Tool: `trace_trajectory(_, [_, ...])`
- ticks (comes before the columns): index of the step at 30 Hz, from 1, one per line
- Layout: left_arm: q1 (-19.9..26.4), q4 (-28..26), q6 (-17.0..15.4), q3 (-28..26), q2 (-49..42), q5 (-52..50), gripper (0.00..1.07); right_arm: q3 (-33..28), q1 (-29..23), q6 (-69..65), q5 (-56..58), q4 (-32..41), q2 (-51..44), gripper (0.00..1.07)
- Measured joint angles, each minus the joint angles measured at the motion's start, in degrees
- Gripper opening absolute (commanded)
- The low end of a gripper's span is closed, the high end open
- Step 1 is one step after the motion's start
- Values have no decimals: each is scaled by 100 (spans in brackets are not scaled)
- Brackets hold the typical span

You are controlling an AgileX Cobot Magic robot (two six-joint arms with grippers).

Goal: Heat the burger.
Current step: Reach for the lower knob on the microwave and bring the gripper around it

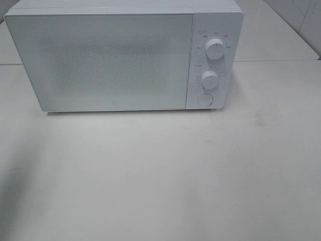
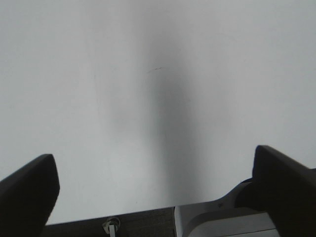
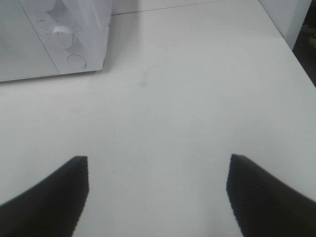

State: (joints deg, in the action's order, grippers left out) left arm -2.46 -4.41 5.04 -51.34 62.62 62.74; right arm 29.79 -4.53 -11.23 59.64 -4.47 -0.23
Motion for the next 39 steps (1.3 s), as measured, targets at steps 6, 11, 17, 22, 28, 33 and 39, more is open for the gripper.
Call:
trace_trajectory(6, [304, 52, -103, 344, -716, 269, 101, 0, 0, 0, 0, 0, 0, 76])
trace_trajectory(11, [304, 86, -395, 848, -1621, 447, 101, 0, 0, 0, 0, 0, 0, 76])
trace_trajectory(17, [304, 109, -504, 1455, -2676, 470, 101, 0, 0, 0, 0, 0, 0, 76])
trace_trajectory(22, [321, 149, -504, 1994, -3690, 178, 101, 0, 0, 0, 0, 0, 0, 76])
trace_trajectory(28, [321, 149, -504, 2143, -4280, -40, 101, 0, 0, 0, 0, 0, 0, 76])
trace_trajectory(33, [321, 138, -504, 2154, -5088, -86, 101, 0, 0, 0, 0, 0, 0, 76])
trace_trajectory(39, [321, 138, -504, 2154, -5615, -92, 100, 0, 0, 0, 0, 0, 0, 76])
